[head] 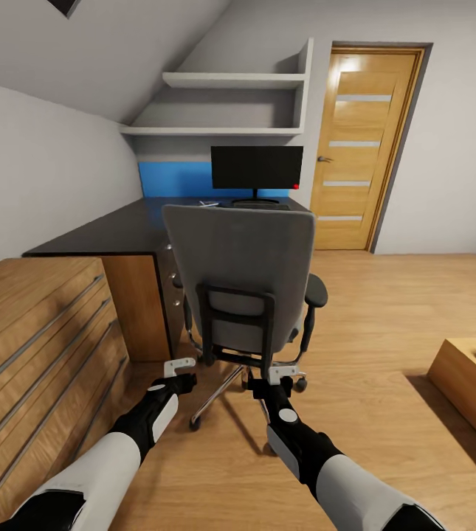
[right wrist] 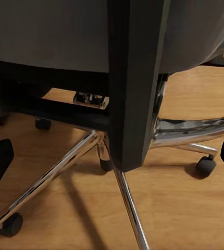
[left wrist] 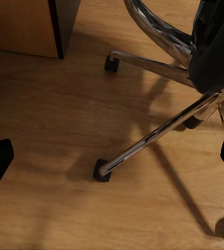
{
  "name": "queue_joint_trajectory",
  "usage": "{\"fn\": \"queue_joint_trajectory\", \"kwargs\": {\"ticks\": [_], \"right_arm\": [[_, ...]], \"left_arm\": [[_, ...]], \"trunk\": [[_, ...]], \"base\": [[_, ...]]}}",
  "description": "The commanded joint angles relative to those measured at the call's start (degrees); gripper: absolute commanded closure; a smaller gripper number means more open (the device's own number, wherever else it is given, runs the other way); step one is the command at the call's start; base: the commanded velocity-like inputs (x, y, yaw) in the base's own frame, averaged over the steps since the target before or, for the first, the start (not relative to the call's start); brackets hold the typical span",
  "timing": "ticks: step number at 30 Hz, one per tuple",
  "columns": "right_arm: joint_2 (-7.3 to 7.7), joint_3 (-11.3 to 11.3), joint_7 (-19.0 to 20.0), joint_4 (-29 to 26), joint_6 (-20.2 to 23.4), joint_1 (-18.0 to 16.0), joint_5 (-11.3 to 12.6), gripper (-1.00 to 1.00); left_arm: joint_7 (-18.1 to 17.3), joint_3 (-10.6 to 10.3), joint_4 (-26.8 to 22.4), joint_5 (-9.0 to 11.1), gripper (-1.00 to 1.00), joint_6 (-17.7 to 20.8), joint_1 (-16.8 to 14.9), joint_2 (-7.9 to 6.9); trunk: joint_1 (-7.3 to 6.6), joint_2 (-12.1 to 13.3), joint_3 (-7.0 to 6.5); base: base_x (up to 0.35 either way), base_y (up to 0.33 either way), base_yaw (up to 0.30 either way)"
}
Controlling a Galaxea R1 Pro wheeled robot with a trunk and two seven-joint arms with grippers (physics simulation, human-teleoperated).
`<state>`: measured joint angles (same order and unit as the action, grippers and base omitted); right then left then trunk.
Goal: In the bedroom, organize the workspace by keeping the computer under the desk, ensuring the monitor is on the desk, placing the keyboard on the desk next to the monitor, placing the mouse on the desk next to the keyboard, moving the folder from the swivel chair onto the desk next to the mouse, stacking the notebook on top of the folder with the pen on top of the notebook, and positioning the swivel chair next to the desk.
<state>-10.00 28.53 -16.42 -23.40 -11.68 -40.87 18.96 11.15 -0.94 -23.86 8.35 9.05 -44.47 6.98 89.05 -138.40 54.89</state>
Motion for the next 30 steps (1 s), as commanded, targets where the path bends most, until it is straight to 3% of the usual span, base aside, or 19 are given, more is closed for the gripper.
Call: {"fn": "queue_joint_trajectory", "kwargs": {"ticks": [1,10,30], "right_arm": [[0.00,0.5,-0.4,0.1,-0.4,-0.1,0.6,-1.00],[0.00,0.4,-0.4,0.3,-0.3,-0.1,0.5,-1.00],[0.00,0.2,-0.5,0.4,-0.3,-0.1,0.6,-1.00]], "left_arm": [[0.2,-0.1,-0.1,0.5,-1.00,0.3,0.0,-0.02],[0.2,-0.1,0.2,0.4,-1.00,0.3,0.0,-0.03],[0.0,-0.2,0.2,0.3,-1.00,0.3,0.0,-0.03]], "trunk": [[-0.01,0.0,0.06],[-0.01,0.0,0.06],[-0.01,0.0,0.06]], "base": [[0.000,0.000,0.000],[0.009,0.000,0.000],[0.113,0.000,0.000]]}}
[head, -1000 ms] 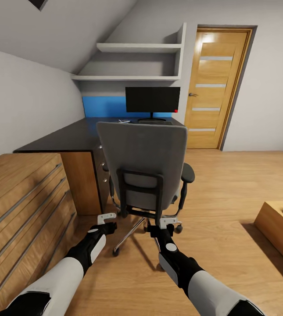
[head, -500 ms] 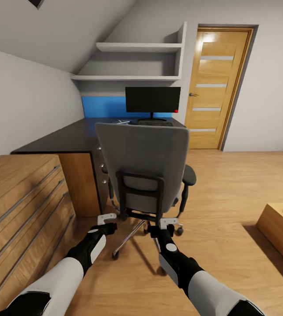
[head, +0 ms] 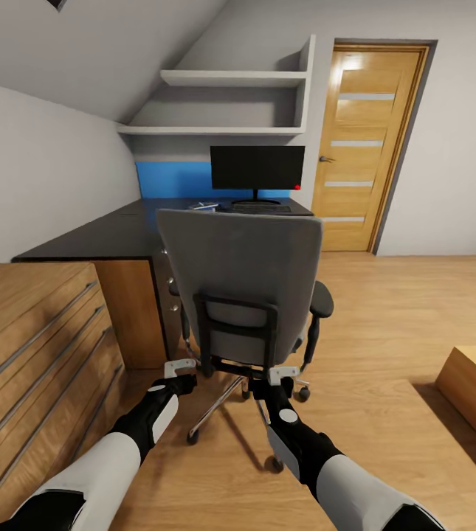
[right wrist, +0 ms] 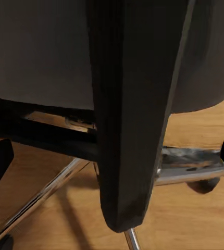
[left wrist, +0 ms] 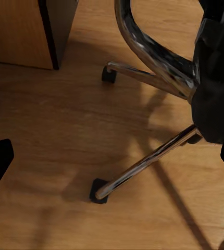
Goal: In the bedroom, organize the workspace by keeping the computer under the desk, ensuring the monitor is on the desk, placing the keyboard on the desk next to the monitor, placing the mouse on the desk next to the keyboard, moving the folder from the swivel chair onto the desk next to the mouse, stacking the notebook on top of the folder with the pen on top of the notebook, and positioning the swivel chair next to the desk.
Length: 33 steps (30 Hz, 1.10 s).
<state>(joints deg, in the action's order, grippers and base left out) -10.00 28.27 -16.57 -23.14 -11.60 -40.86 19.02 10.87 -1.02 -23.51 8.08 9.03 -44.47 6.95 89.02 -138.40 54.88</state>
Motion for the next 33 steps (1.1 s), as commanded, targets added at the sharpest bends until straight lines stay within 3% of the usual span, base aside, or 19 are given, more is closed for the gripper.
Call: {"fn": "queue_joint_trajectory", "kwargs": {"ticks": [1,15,29,33], "right_arm": [[0.00,0.5,-0.4,0.1,-0.3,-0.1,0.6,-1.00],[0.00,0.5,-0.4,0.0,-0.4,-0.1,0.5,-1.00],[0.00,0.5,-0.4,0.0,-0.4,-0.1,0.5,-1.00],[0.00,0.6,-0.3,0.0,-0.4,-0.1,0.5,-1.00]], "left_arm": [[0.3,-0.1,-0.1,0.6,-1.00,0.3,0.0,-0.01],[0.5,-0.1,-0.1,0.5,-1.00,0.3,0.0,-0.01],[0.4,-0.3,0.0,0.3,-1.00,0.3,0.0,0.20],[0.3,-3.0,0.5,-1.2,-1.00,0.3,0.0,0.53]], "trunk": [[0.02,0.0,0.06],[0.02,0.0,0.06],[0.02,0.0,0.06],[0.02,0.0,0.06]], "base": [[0.279,0.000,0.000],[0.290,0.000,0.000],[0.106,-0.062,0.000],[0.016,-0.015,0.000]]}}
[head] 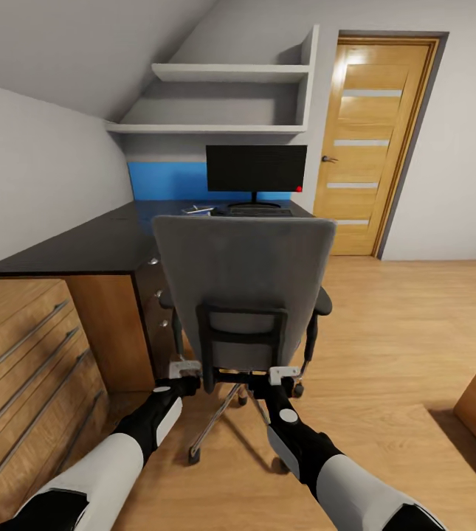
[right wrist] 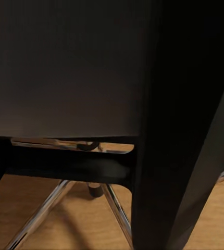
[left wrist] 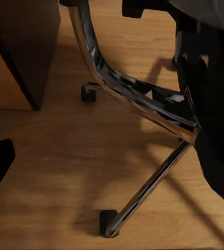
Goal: In the bedroom, organize the workspace by keeping the computer under the desk, ensuring the monitor is on the desk, placing the keyboard on the desk next to the monitor, placing the mouse on the desk next to the keyboard, moving the folder from the swivel chair onto the desk next to the mouse, stacking the notebook on top of the folder with the pen on top of the notebook, and positioning the swivel chair next to the desk.
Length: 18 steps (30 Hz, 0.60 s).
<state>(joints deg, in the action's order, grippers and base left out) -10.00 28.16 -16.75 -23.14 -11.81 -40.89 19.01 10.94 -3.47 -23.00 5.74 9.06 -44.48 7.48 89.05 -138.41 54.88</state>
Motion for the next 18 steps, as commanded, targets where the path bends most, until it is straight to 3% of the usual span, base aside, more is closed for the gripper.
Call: {"fn": "queue_joint_trajectory", "kwargs": {"ticks": [1,9,18], "right_arm": [[0.00,0.7,-0.2,0.0,-0.2,0.0,0.5,-1.00],[0.00,0.7,-0.1,0.1,-0.2,-0.1,0.4,-1.00],[0.00,0.7,-0.1,0.1,-0.2,0.0,0.3,-1.00]], "left_arm": [[0.1,-1.0,0.1,1.0,-1.00,0.3,0.0,0.01],[-2.9,-1.9,0.4,0.7,-1.00,0.4,0.0,0.02],[-3.5,-2.0,1.5,0.6,-1.00,0.4,0.0,-0.25]], "trunk": [[-0.01,0.0,0.06],[-0.01,0.0,0.06],[-0.01,0.0,0.06]], "base": [[0.005,-0.005,0.000],[0.001,-0.001,0.000],[-0.008,0.000,0.000]]}}
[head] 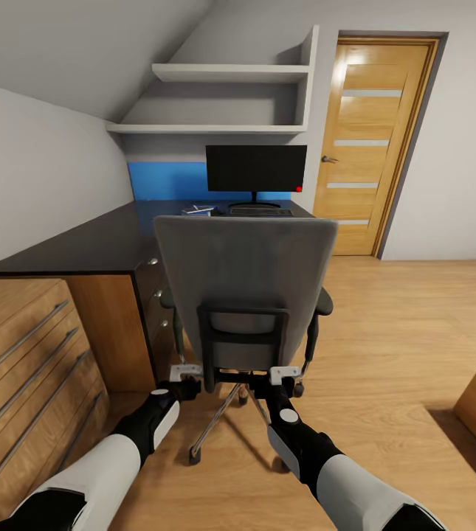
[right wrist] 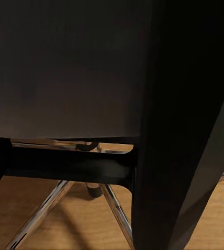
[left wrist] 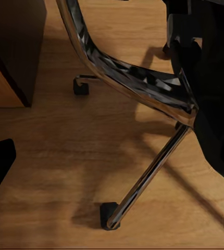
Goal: In the bedroom, organize the workspace by keeping the computer under the desk, ensuring the monitor is on the desk, placing the keyboard on the desk next to the monitor, placing the mouse on the desk next to the keyboard, moving the folder from the swivel chair onto the desk next to the mouse, stacking the notebook on top of the folder with the pen on top of the notebook, and positioning the swivel chair next to the desk.
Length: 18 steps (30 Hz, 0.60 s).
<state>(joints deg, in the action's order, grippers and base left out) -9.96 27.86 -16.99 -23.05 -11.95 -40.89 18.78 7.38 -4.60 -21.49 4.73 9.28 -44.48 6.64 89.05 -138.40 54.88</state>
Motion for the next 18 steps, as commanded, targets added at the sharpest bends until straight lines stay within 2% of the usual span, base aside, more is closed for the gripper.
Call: {"fn": "queue_joint_trajectory", "kwargs": {"ticks": [1,7,18], "right_arm": [[-0.03,1.0,0.1,0.0,-0.1,0.0,0.6,-1.00],[-0.03,1.1,0.1,0.0,-0.1,0.0,0.6,-1.00],[-0.03,1.1,0.1,0.0,-0.1,-0.1,0.6,-1.00]], "left_arm": [[0.1,-0.8,0.0,1.6,-1.00,0.2,0.0,0.59],[0.2,-0.8,0.0,1.6,-1.00,0.1,0.0,0.49],[0.3,-0.8,0.0,1.6,-1.00,0.1,0.0,0.48]], "trunk": [[-0.02,0.0,0.07],[-0.02,0.0,0.07],[-0.02,0.0,0.07]], "base": [[-0.147,0.000,0.000],[-0.217,0.000,0.000],[-0.017,0.000,0.000]]}}
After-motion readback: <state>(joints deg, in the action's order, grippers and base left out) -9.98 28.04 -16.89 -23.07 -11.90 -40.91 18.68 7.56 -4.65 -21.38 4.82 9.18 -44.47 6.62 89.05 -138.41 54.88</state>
